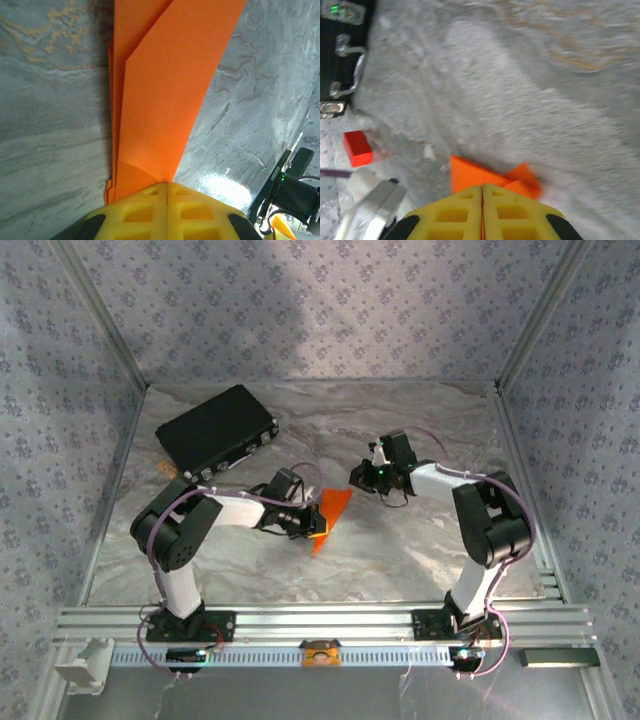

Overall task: Fold a paper plane with a square sheet of paper (pick it up from the middle)
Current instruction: Fold the wing for the fifth time at the center of the table.

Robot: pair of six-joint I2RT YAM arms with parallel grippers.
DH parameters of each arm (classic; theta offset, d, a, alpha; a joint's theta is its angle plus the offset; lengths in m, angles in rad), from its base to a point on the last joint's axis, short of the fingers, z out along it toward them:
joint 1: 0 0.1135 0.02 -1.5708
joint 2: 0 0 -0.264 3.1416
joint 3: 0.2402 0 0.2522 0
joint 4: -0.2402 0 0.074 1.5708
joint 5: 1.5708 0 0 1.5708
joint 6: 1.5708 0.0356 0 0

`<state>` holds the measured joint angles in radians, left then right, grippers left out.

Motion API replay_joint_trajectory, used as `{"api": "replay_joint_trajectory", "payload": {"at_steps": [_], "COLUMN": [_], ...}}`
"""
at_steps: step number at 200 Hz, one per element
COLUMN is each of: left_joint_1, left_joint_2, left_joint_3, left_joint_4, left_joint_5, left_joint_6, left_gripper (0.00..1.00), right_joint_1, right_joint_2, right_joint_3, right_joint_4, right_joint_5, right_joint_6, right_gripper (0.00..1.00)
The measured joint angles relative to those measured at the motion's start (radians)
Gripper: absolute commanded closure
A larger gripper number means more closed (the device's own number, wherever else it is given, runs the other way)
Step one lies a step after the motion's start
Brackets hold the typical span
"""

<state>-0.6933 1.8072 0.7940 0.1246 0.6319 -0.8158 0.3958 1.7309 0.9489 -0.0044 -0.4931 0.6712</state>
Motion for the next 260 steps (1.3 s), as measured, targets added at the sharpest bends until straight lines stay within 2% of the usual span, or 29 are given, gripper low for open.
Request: {"api": "replay_joint_trajectory", "payload": {"at_steps": [43, 74, 195, 260], "left_joint_1": [0.0, 0.0, 0.0, 0.0], "left_joint_2": [-0.001, -0.001, -0.006, -0.016], "left_joint_3": [-0.002, -0.003, -0.008, -0.008], "left_joint_4": [0.0, 0.002, 0.004, -0.013], "left_joint_5": [0.0, 0.0, 0.0, -0.001], "left_joint_6": [0.0, 0.0, -0.005, -0.015], "left_gripper": [1.0, 1.0, 1.0, 1.0], "right_joint_1": [0.109, 0.151, 0.164, 0.159], "right_joint_2": [-0.022, -0.019, 0.029, 0.064], "right_joint_3": [-0.012, -0.042, -0.116, -0.136], "right_joint_4": [0.001, 0.004, 0.11, 0.127], "right_joint_5": [0.003, 0.001, -0.038, -0.038], "right_joint_6": [0.005, 0.018, 0.095, 0.103], "right_gripper": [0.9, 0.9, 0.9, 0.94]}}
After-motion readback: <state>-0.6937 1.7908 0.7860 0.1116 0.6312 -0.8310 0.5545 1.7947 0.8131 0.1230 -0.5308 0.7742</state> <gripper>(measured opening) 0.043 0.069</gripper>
